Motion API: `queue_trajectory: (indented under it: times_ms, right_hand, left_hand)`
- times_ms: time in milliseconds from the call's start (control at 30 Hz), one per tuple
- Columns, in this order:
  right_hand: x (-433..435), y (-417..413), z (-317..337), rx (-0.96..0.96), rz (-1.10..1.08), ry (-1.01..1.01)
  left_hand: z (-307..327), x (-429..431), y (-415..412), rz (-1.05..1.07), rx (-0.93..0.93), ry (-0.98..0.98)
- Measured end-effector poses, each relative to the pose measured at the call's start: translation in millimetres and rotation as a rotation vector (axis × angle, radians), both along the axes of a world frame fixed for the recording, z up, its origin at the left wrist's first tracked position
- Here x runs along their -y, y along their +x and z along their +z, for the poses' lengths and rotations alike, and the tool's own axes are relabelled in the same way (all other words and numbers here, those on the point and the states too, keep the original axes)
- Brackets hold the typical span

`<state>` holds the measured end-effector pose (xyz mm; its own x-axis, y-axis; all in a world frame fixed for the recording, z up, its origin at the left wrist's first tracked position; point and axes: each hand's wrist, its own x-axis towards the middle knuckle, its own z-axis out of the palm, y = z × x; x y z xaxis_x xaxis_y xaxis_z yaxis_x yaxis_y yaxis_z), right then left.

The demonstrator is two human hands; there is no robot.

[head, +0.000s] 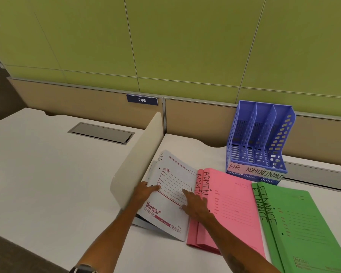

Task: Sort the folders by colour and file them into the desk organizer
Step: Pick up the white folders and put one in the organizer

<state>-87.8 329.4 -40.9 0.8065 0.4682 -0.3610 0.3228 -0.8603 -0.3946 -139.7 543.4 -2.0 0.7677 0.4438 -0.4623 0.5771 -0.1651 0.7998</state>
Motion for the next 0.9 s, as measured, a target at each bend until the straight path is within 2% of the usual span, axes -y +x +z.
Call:
queue_trajectory:
  times_ms: [167,300,433,567,767,900]
  right_hand:
    - [-6.0,12.3,25.7,0.028,-0.088,0.123]
    - [-12.5,22.3,49.9,0.035,-0.169,0.273]
    - [-19.7,33.3,78.4,-0.092,-0.335,0.548]
    - [-23.4,45.0,103.8,-0.206,-0.481,0.777]
    - [-21.7,56.9,138.4,-0.256,-0.573,1.031]
    - [-16.1,62.2,145.9,-0.149,-0.672,1.013]
  left_hand:
    - [24.1,-5.9,13.5,-0.057,0.038,0.103]
    - [48.4,-3.8,25.8,-0.103,0.089,0.298]
    - [68.2,8.8,36.3,-0.155,0.138,0.533]
    - [78.6,32.4,45.3,-0.142,0.23,0.675]
    - [73.6,87.4,49.3,-0.025,0.487,0.778]
    - [58.3,118.8,46.8,-0.063,0.615,0.752]
